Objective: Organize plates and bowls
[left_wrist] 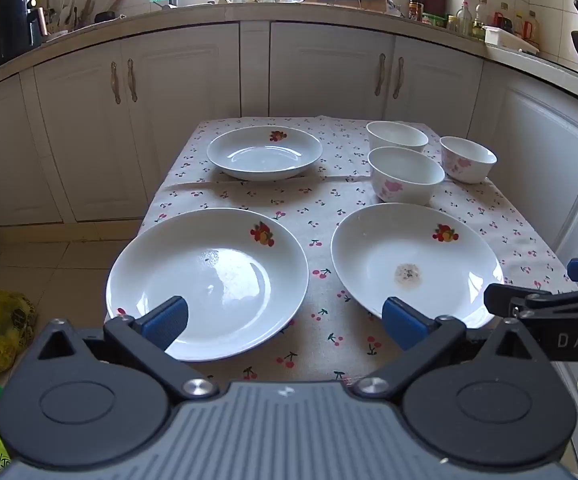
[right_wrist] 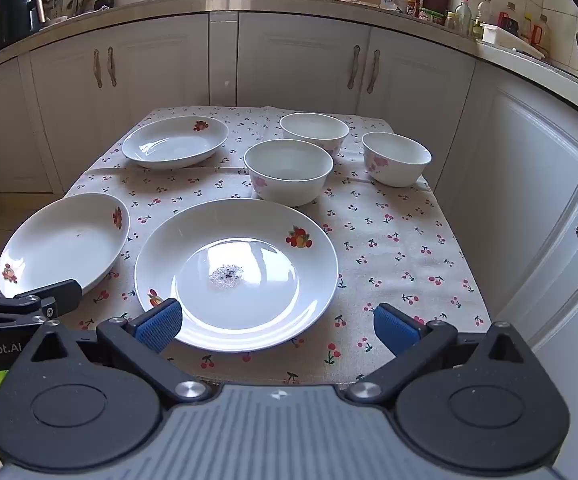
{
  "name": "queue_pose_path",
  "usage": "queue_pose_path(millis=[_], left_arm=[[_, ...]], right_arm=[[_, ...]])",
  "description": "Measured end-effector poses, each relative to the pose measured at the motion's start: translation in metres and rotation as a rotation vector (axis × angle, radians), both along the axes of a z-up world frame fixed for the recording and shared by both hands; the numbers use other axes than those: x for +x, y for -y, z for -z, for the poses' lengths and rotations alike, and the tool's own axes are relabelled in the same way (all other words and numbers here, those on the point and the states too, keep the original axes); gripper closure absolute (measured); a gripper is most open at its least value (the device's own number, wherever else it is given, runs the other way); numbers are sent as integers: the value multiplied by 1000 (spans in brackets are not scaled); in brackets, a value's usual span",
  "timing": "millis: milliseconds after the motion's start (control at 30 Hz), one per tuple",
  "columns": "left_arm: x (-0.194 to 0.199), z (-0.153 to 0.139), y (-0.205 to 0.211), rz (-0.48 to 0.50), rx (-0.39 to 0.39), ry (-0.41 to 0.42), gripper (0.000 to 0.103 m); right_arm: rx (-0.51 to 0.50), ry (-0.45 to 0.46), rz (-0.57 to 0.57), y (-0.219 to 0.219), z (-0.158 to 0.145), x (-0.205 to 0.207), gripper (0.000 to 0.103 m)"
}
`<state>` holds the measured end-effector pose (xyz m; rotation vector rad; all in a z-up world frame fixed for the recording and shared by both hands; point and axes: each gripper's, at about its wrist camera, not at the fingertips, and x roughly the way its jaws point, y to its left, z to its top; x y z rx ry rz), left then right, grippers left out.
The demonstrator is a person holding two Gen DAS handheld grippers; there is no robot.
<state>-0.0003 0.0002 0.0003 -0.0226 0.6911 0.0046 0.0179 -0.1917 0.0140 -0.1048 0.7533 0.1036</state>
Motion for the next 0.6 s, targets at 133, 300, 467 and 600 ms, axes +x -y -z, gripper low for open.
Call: queue_pose_path(millis=[133, 300, 467, 600], left_arm=[[0, 0, 0, 0, 4, -4, 1], [0, 0, 0, -1, 2, -2, 1], [-1, -5, 4, -1, -2, -1, 1], [-2, -6, 3, -1, -6, 1, 1]], right_arm=[[3, 0, -1, 0, 0, 0, 0], [2, 7, -1, -1, 2, 0, 0], [4, 13, -1, 1, 0, -2, 0], [4, 14, 1, 1, 1, -3, 0]])
